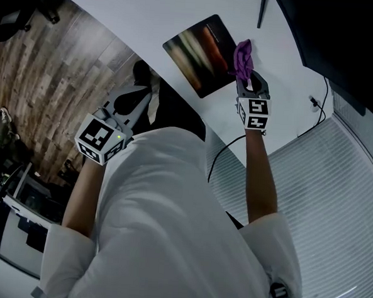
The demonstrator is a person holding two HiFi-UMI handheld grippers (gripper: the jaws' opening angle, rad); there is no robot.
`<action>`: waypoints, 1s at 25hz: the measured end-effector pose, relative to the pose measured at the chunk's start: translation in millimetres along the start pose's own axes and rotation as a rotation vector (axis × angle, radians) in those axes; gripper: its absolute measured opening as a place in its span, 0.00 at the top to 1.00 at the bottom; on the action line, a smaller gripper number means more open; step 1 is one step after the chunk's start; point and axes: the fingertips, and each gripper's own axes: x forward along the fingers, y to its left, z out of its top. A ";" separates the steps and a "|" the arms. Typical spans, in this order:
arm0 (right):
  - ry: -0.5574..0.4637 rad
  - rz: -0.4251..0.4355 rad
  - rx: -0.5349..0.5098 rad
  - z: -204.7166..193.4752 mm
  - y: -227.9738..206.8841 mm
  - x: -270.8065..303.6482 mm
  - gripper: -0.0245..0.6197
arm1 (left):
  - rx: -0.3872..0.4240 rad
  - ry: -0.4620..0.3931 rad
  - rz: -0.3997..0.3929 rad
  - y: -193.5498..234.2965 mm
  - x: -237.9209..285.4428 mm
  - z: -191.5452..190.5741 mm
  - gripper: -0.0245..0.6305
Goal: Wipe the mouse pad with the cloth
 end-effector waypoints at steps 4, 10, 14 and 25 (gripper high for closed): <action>-0.003 -0.007 -0.030 1.3 9.6 1.4 0.75 | -0.017 -0.004 0.009 2.0 -3.1 -8.0 0.93; -0.007 0.026 -0.077 3.2 35.0 3.2 0.75 | -0.034 -0.012 0.021 7.2 -9.0 -18.1 0.93; -0.008 0.056 -0.085 2.0 55.3 3.0 0.75 | -0.043 -0.019 0.026 8.8 -12.5 -22.4 0.93; 0.008 0.177 -0.069 -9.2 115.7 -1.9 0.75 | -0.058 -0.045 0.036 9.3 -14.0 -28.5 0.93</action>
